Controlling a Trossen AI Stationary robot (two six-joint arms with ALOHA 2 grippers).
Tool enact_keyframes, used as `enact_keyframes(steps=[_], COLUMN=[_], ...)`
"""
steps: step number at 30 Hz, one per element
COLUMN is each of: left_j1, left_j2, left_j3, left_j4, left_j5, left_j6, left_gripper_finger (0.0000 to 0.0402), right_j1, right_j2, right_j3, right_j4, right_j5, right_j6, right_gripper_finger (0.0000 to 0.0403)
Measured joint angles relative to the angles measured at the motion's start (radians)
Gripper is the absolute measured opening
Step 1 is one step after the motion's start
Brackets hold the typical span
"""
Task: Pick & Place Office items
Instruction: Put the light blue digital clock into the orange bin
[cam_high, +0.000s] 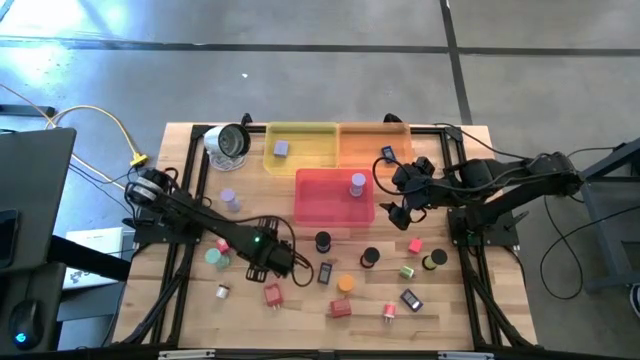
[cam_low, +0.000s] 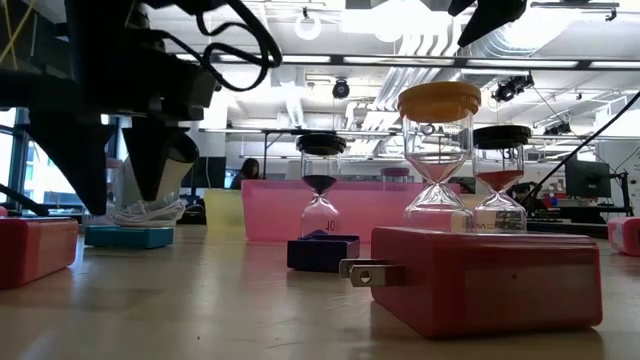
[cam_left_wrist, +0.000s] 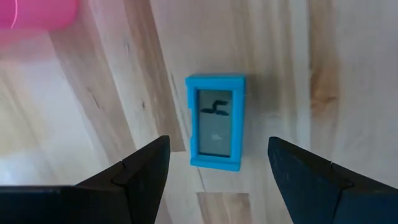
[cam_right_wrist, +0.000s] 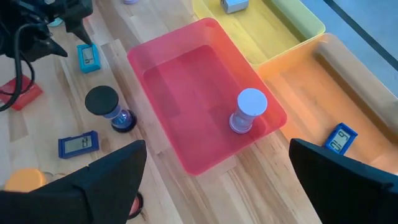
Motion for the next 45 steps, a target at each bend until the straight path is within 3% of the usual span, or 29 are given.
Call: enact_keyframes(steps=[10,29,33,37,45], left_j1=[0.042,0.072,0.096,0.120,0.133], left_j2=[-0.002,-0.010,-0.010,-0.008,-0.007], left_j3=[-0.054,-0.152,-0.153,-0.154,-0.153], left_j4=[0.057,0.206,0.212,0.216,0.216], left_j5=[0.089,0.084,0.159,0.203,0.211], left_j6=[0.055,0.055,0.104,0.155,0.125], left_gripper_finger=[0.0262,0.0262,0.0260,0.0234,0.0130], right_j1=[0.000,0.000,0.000,0.000,0.000], right_j2=[0.000,0.000,0.000,0.000,0.000], right_j3=[0.000,0.000,0.000,0.000,0.000], right_j4=[0.000,0.030,0.032,0.032,0.034], right_j5=[0.001,0.000,-0.007,-0.027,-0.027], right_j6=[0.003,-0.016,-0.016,-0.016,-0.016], right_gripper_finger=[0.0385,0.0385,0.0385,0.0385,0.0385])
